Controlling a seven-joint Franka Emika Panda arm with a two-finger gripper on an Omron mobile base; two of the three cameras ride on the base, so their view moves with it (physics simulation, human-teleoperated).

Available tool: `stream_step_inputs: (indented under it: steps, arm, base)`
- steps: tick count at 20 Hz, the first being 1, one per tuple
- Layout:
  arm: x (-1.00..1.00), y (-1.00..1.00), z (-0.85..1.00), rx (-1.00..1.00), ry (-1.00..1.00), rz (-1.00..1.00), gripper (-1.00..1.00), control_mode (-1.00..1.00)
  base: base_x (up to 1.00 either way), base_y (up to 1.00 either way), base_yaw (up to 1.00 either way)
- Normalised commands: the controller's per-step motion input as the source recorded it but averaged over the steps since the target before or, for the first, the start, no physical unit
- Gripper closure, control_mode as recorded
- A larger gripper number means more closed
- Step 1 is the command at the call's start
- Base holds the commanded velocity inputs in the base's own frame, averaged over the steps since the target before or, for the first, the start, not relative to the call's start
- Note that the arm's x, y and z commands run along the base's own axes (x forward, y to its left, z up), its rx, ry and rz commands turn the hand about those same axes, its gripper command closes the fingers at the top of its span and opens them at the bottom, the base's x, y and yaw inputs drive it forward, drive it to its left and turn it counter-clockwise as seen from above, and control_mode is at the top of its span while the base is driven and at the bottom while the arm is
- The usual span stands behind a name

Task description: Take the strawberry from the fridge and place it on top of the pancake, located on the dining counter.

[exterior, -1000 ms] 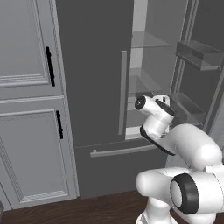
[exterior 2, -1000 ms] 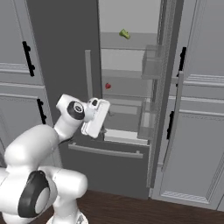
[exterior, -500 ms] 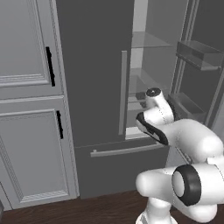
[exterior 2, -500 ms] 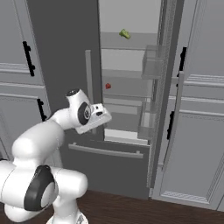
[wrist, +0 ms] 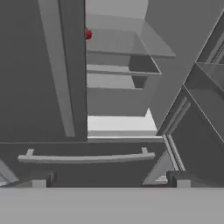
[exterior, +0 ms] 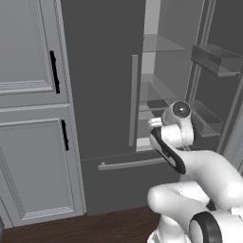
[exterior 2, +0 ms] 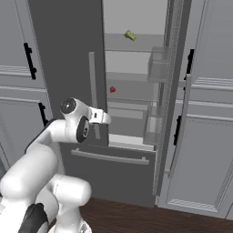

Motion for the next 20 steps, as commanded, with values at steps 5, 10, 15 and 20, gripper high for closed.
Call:
stream_step_inputs:
  steps: [5,10,15,20]
  arm:
    - [0.16,0.47,0.91,0.14,-0.45,-0.20,-1.00,-1.00]
    - [0.17,0.00,0.55,0.36,0.07,-0.12,-1.00,-1.00]
    - [0.11,0.21,0.72,0.24,0.24,0.06,-1.00,-1.00]
    - [0.00,0.21,0.47,-0.05,0.03,0.17,-1.00,-1.00]
  base:
    - [0.00,0.00,0.00]
    - [0.00,0.00,0.00]
    - [0.00,0.00,0.00]
    - [0.00,0.00,0.00]
